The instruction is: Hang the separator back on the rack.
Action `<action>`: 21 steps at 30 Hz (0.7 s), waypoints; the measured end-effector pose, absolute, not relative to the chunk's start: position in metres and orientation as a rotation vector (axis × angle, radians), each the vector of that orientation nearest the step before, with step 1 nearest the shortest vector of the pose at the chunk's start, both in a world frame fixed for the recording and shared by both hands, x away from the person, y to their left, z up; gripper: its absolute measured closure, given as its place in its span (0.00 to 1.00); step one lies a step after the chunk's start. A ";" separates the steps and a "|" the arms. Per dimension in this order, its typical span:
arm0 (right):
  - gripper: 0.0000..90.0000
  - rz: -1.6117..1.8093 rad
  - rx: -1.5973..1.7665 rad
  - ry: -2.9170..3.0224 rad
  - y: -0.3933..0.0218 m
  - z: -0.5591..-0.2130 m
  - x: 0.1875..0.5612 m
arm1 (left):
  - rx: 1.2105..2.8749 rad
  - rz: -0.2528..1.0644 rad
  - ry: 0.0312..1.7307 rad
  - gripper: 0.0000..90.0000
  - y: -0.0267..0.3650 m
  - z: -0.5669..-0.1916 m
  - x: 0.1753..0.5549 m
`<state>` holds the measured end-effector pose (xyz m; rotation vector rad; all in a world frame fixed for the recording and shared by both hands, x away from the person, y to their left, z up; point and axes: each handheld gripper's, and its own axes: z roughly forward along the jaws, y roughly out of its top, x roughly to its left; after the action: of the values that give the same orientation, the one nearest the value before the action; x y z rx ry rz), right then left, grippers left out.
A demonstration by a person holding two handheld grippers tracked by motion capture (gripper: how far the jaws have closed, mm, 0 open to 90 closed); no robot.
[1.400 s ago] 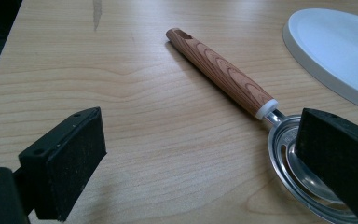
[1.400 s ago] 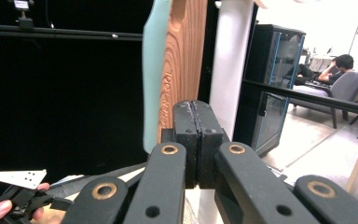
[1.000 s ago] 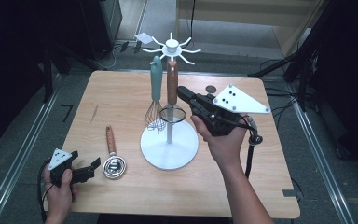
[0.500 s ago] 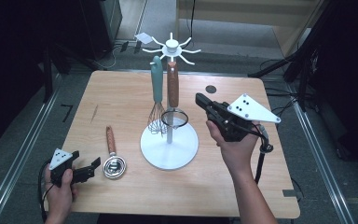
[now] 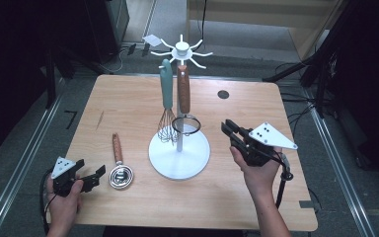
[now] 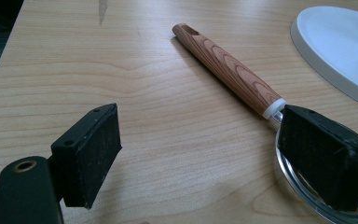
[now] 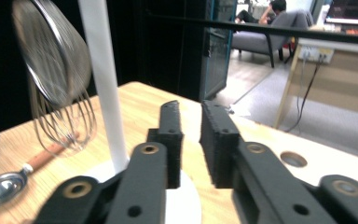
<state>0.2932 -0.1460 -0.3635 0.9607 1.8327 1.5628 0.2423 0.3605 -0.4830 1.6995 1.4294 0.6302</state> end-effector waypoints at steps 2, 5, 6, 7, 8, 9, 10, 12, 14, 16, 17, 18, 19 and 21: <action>0.76 1.545 0.991 1.833 -0.151 -0.372 0.293 | 1.706 0.640 1.436 0.15 0.359 -0.483 0.243; 0.70 1.525 1.020 1.856 -0.156 -0.385 0.292 | 1.729 0.675 1.441 0.19 0.357 -0.483 0.243; 0.69 1.520 1.028 1.867 -0.158 -0.389 0.291 | 1.730 0.687 1.445 0.25 0.356 -0.483 0.243; 0.68 1.515 1.034 1.873 -0.160 -0.393 0.290 | 1.734 0.695 1.450 0.29 0.355 -0.483 0.243; 0.66 1.509 1.045 1.880 -0.161 -0.396 0.289 | 1.735 0.694 1.450 0.33 0.355 -0.483 0.243; 0.64 1.501 1.053 1.887 -0.163 -0.400 0.288 | 1.737 0.689 1.448 0.37 0.355 -0.483 0.243; 0.62 1.496 1.060 1.894 -0.164 -0.403 0.287 | 1.736 0.683 1.443 0.42 0.356 -0.483 0.243; 0.59 1.479 1.085 1.902 -0.168 -0.411 0.284 | 1.738 0.666 1.435 0.49 0.356 -0.483 0.243; 0.57 1.464 1.110 1.909 -0.171 -0.420 0.282 | 1.733 0.652 1.429 0.57 0.357 -0.483 0.243; 0.56 1.465 1.131 1.928 -0.175 -0.429 0.280 | 1.740 0.613 1.420 0.66 0.358 -0.483 0.243; 0.55 1.462 1.144 1.937 -0.176 -0.434 0.279 | 1.741 0.604 1.416 0.70 0.358 -0.484 0.243; 0.54 1.445 1.148 1.948 -0.177 -0.439 0.277 | 1.745 0.592 1.409 0.74 0.358 -0.484 0.244; 0.53 1.422 1.150 1.963 -0.177 -0.443 0.276 | 1.743 0.583 1.407 0.76 0.358 -0.484 0.244; 0.50 1.395 1.172 1.978 -0.178 -0.453 0.273 | 1.740 0.561 1.409 0.76 0.360 -0.484 0.244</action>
<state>0.2732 -0.1777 -0.4527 1.1716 1.9784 1.3947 0.2440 0.3595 -0.4836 1.7404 1.4086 0.5612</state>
